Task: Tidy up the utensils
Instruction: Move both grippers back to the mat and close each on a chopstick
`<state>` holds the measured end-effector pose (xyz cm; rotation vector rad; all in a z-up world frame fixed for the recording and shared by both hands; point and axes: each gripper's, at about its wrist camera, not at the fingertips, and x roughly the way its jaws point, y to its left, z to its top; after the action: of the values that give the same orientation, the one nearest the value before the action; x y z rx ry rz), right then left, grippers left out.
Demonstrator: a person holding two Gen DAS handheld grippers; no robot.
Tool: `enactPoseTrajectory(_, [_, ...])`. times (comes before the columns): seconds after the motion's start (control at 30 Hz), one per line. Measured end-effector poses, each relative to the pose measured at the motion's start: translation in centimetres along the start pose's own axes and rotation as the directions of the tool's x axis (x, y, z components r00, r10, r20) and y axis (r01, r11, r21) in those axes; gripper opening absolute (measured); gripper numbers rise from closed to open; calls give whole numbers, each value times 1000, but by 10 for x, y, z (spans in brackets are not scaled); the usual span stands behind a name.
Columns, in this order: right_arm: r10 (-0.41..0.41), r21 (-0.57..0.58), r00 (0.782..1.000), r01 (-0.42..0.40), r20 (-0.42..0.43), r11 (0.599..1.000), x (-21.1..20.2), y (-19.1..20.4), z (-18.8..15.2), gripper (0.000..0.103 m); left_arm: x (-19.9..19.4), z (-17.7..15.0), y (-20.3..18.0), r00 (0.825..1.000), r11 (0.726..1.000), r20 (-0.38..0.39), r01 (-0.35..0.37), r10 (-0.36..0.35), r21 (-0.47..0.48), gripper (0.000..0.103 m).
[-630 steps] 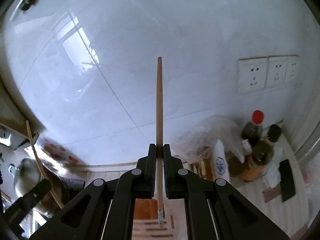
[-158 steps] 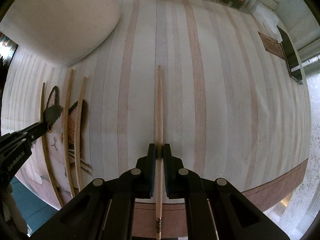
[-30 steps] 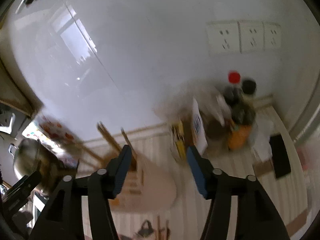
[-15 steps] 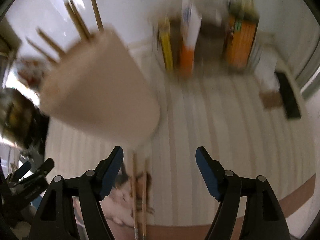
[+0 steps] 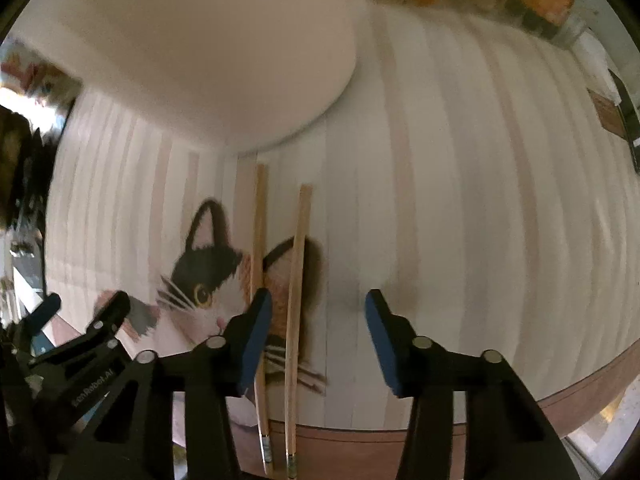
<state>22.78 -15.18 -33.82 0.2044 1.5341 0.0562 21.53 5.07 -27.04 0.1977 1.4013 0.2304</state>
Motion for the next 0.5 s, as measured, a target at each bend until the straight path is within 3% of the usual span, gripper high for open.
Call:
enactPoseTrajectory(0.07, [-36, -41, 999, 37, 10, 999, 0, 8, -2, 42, 2, 0, -1, 1000, 1000, -6, 1, -1, 5, 103])
enactPoseTrajectory(0.13, [-77, -66, 997, 78, 20, 995, 0, 11, -3, 12, 1, -1, -4, 1000, 1000, -5, 9, -9, 13, 103])
enactPoseTrajectory(0.33, [-134, -52, 991, 134, 11, 990, -6, -14, -1, 7, -15, -1, -27, 997, 995, 15, 80, -81, 68, 103])
enactPoseTrajectory(0.5, [-183, 4, 983, 183, 0, 983, -15, -61, 3, 6, -26, -1, -64, 980, 972, -1, 197, -198, 131, 102])
